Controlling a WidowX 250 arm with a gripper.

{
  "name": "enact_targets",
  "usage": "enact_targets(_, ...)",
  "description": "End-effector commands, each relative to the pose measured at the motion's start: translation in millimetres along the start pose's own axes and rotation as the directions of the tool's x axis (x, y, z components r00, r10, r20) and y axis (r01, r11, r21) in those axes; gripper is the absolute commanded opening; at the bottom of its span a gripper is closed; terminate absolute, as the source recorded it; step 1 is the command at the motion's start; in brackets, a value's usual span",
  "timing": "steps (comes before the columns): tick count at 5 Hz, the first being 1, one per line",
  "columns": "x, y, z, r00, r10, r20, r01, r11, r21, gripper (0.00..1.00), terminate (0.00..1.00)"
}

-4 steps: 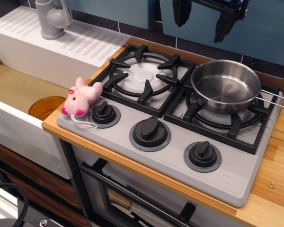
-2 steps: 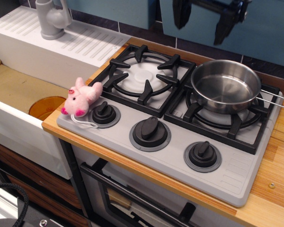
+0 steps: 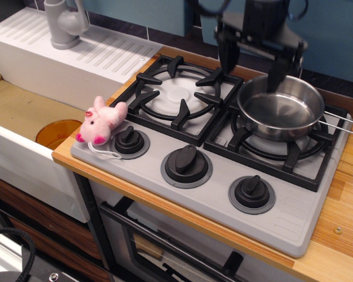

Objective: Put pan on stove and put stuffedpig in pan

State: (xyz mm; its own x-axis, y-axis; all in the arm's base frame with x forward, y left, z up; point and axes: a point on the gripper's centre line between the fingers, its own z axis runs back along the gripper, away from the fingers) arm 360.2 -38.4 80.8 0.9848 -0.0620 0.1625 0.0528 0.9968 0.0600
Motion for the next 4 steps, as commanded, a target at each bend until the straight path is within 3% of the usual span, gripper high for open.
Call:
enact_targets(1,5.8,8.0,-11.5,0.995,-0.003,0.097,0.004,1.0,-0.009,1.0,0.0)
enact_targets(3,5.3,9.1,-22.5,0.992,-0.004,0.123,0.005,1.0,-0.012,1.0,0.0)
enact_targets(4,6.6,6.7,-26.2,0.995,0.002,0.099,-0.002,1.0,-0.004,0.0,0.0)
